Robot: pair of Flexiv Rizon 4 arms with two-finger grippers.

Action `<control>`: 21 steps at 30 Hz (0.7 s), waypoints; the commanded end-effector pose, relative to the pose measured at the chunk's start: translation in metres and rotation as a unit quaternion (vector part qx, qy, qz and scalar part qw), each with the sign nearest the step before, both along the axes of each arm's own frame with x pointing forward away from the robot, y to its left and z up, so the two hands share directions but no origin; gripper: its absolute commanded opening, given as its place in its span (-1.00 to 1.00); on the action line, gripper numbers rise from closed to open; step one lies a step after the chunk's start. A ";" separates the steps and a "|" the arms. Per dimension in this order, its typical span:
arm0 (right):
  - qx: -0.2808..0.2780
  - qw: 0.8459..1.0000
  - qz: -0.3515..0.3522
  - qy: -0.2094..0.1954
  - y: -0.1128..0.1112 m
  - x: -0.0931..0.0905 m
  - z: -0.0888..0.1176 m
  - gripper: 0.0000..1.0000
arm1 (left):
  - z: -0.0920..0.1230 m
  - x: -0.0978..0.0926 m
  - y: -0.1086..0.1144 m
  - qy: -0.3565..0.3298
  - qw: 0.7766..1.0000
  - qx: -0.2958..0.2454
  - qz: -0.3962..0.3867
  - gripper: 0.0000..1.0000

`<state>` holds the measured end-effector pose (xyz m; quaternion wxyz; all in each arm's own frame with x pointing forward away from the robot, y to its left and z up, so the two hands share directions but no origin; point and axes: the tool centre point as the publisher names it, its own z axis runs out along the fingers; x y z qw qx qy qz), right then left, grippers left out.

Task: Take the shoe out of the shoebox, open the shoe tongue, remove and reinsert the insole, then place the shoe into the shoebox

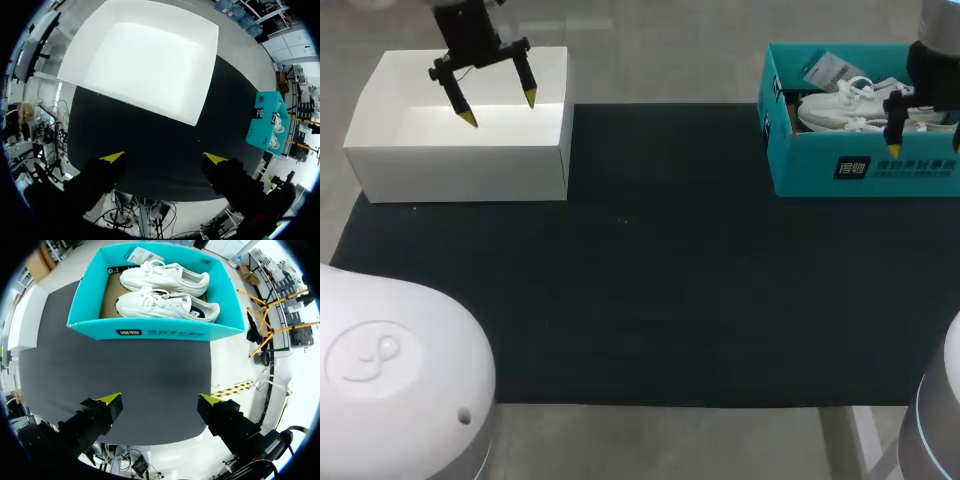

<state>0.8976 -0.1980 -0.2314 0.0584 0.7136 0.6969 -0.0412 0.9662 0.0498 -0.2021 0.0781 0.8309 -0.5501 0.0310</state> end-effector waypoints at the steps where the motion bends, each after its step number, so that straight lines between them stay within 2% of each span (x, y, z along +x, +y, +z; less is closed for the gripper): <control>1: -0.003 1.000 0.006 0.000 0.000 -0.008 -0.003 1.00 | 0.000 -0.020 -0.001 -0.046 0.998 0.031 0.011 1.00; 8: -0.011 1.000 0.016 0.010 -0.007 -0.015 -0.004 1.00 | -0.005 -0.029 0.002 -0.054 0.997 0.045 -0.030 1.00; 11: 0.011 1.000 0.006 0.011 -0.007 -0.015 -0.004 1.00 | -0.005 -0.032 0.004 -0.043 0.997 0.050 -0.038 1.00; 12: 0.049 0.999 0.015 -0.003 -0.008 -0.016 -0.002 1.00 | -0.005 -0.035 0.004 -0.028 0.997 0.049 -0.055 1.00; 21: 0.049 0.999 0.015 -0.003 -0.008 -0.016 -0.002 1.00 | -0.005 -0.036 0.005 -0.024 0.997 0.047 -0.064 1.00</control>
